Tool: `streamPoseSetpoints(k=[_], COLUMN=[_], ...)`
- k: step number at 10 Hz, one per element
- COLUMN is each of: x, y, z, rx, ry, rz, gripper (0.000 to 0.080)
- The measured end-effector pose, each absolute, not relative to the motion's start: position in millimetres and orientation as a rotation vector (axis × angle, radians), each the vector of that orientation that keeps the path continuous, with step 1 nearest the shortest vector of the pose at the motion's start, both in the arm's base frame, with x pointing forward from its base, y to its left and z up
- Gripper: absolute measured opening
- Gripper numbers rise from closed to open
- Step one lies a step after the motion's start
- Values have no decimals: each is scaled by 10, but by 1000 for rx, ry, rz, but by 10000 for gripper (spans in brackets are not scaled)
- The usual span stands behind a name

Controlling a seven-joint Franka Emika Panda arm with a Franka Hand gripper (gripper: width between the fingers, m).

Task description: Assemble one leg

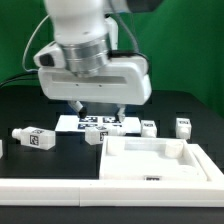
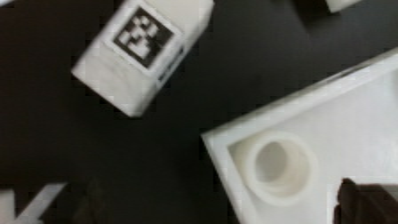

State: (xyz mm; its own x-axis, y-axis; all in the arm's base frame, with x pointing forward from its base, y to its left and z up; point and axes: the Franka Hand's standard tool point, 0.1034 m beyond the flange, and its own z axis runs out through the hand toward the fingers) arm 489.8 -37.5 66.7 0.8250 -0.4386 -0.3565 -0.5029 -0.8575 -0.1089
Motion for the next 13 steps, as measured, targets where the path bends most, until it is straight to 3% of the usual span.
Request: streamPoseSetpoints(k=[4, 7, 13], x=[4860, 4606, 4605], y=[-357, -513, -464], z=[649, 621, 549], rx=[-2764, -2520, -2400], ry=[835, 1239, 1315], rz=[514, 787, 782], gripper=[648, 648, 648])
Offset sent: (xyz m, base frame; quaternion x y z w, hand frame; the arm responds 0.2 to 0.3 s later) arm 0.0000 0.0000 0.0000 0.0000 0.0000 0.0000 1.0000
